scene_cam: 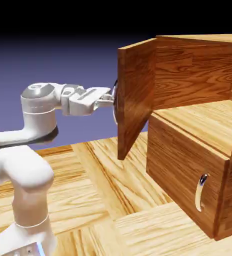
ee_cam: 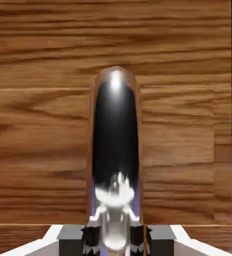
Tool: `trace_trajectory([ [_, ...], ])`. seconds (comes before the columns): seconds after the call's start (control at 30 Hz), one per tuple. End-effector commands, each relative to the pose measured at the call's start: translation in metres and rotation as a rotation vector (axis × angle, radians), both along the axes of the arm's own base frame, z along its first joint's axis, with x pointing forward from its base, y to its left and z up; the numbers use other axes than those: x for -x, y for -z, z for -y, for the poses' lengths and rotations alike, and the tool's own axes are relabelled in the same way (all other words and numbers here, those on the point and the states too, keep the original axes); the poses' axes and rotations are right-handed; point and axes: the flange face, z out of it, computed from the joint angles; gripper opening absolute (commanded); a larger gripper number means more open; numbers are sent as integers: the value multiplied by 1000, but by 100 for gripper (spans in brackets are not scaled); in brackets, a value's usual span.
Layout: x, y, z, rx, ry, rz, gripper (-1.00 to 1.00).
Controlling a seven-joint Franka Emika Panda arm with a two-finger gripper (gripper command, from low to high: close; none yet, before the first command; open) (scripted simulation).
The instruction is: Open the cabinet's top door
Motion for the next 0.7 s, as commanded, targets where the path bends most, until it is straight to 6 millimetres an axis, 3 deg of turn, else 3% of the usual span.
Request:
trace_trajectory([
  [0.0, 0, 2, -1, 2, 4, -4, -100],
  [0.17, 12, 2, -23, 1, 59, -6, -100],
  [0.43, 16, 2, -31, 1, 79, -5, -100],
  [0.67, 36, 2, -76, 2, 187, -4, -100],
])
